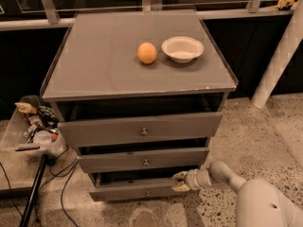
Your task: Open bottom drawer
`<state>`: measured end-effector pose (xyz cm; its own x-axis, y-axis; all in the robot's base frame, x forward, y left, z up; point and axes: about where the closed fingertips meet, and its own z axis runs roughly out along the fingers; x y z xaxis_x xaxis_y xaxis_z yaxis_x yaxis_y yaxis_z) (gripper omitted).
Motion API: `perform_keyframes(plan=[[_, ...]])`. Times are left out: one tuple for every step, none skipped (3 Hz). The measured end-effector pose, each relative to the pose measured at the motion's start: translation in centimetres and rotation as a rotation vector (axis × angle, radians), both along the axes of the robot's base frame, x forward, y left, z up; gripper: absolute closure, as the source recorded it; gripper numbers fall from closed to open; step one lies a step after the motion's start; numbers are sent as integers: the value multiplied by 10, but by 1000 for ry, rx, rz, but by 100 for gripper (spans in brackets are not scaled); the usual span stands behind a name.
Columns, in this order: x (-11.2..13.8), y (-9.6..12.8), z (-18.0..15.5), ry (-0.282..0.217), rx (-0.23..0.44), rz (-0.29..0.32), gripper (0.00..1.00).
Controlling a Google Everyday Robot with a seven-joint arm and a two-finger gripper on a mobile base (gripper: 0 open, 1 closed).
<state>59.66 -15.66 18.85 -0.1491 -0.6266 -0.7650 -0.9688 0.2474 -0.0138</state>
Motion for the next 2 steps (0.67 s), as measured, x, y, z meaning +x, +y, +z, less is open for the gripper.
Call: perform_keyframes(plan=[[-22,-30,15,-25,-11,-45,100],[-99,-79,15,50,-18,-147,100]])
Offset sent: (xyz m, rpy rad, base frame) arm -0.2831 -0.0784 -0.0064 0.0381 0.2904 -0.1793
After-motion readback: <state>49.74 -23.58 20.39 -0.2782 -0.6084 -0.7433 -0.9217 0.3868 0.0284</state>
